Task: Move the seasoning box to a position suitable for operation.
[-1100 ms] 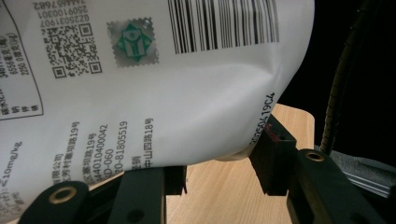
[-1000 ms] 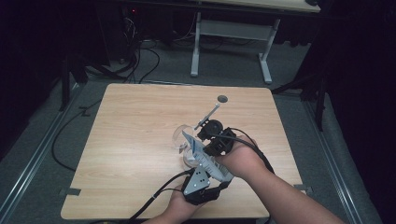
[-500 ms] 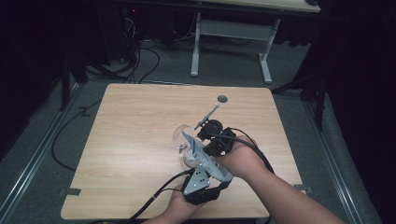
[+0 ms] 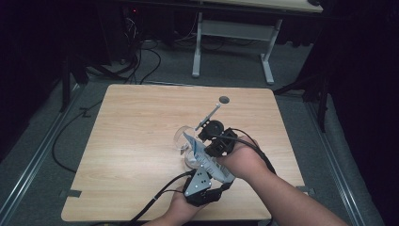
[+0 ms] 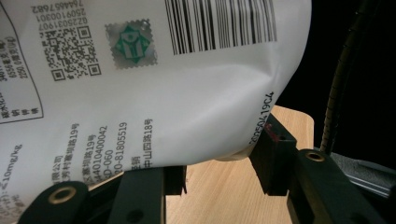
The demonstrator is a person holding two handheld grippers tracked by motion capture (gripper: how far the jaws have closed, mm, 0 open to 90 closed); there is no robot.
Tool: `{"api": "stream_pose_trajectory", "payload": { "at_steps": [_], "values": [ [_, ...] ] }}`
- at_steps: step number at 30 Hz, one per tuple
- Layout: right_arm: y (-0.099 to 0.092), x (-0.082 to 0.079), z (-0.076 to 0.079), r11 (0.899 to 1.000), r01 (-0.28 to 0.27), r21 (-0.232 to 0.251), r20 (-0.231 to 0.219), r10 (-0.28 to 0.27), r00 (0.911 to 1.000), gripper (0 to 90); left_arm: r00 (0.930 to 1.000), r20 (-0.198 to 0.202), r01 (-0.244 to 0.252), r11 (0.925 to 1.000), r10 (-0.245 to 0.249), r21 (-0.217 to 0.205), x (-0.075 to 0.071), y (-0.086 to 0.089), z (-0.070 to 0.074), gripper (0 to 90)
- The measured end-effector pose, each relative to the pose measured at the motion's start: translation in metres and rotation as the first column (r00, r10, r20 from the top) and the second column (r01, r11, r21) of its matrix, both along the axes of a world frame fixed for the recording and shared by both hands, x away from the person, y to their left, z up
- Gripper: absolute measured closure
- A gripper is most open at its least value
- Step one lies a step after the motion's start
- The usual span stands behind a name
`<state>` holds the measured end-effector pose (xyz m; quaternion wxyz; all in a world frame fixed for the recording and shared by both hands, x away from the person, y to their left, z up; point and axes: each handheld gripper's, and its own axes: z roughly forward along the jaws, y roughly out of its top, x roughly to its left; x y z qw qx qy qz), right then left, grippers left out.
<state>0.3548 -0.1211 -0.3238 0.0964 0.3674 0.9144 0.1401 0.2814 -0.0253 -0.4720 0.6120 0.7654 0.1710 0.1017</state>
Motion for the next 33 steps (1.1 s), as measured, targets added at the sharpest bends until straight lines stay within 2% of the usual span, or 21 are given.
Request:
{"api": "stream_pose_trajectory", "payload": {
  "at_steps": [33],
  "values": [
    [0.0013,0.0007,-0.0009,1.0,-0.004,-0.009,0.006,0.004,1.0,90.0,1.0,0.005,-0.001,1.0,0.001,0.0,-0.0004,-0.0001,-0.0009,59.5]
  ]
}}
